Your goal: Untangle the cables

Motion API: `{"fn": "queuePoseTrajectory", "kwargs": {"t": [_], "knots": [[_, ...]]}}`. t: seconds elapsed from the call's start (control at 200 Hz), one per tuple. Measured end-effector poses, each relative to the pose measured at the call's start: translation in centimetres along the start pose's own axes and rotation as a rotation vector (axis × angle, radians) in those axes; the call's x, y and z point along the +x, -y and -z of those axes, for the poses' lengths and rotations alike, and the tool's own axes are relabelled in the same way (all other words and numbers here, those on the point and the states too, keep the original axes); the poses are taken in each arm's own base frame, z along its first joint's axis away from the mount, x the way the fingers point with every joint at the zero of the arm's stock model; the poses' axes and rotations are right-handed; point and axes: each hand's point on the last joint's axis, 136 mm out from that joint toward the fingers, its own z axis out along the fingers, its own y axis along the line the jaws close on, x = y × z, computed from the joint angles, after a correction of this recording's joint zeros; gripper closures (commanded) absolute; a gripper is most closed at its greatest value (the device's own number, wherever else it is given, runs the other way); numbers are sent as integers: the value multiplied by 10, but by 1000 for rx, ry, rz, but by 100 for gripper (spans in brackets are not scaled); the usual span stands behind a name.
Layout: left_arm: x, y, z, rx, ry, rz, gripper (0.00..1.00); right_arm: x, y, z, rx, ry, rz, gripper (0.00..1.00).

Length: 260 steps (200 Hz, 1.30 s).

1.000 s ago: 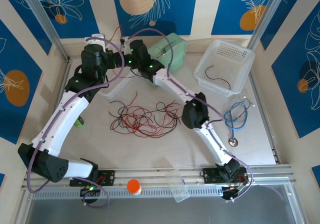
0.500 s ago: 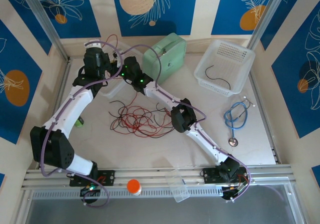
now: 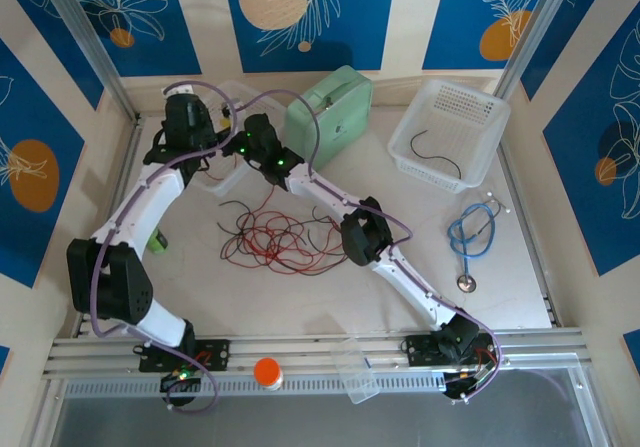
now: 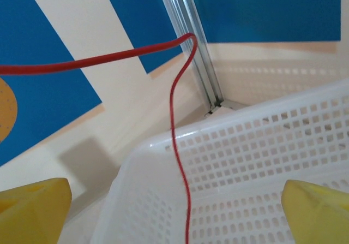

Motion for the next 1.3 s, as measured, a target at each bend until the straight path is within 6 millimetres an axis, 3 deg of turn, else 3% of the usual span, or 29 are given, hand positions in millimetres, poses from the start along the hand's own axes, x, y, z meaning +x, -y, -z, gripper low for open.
{"fn": "queuePoseTrajectory", "kwargs": {"t": [0.18,0.275,0.38,0.51,0.69,0.885,1.07,1.186,1.301], "knots": [[2,-10,-18,-2,-46,30,100,-11,-28,14,6,-68,56,1],[0,-7,-26,25,-59,39,100,-25,-50,30,16,-103,100,1],[1,-3,-29,57,-87,44,100,-36,-53,58,87,-143,138,1],[9,8,-38,106,-126,56,100,-44,-68,109,137,-174,186,2],[32,19,-46,155,-206,53,100,-14,-93,200,167,-243,217,2],[52,31,-61,191,-278,79,100,15,-81,281,280,-321,222,3],[95,41,-85,200,-400,103,100,22,-73,339,401,-375,144,3],[127,47,-96,192,-488,110,81,28,-65,370,481,-404,78,3],[148,51,-95,185,-548,98,53,39,-54,396,553,-440,29,3]]}}
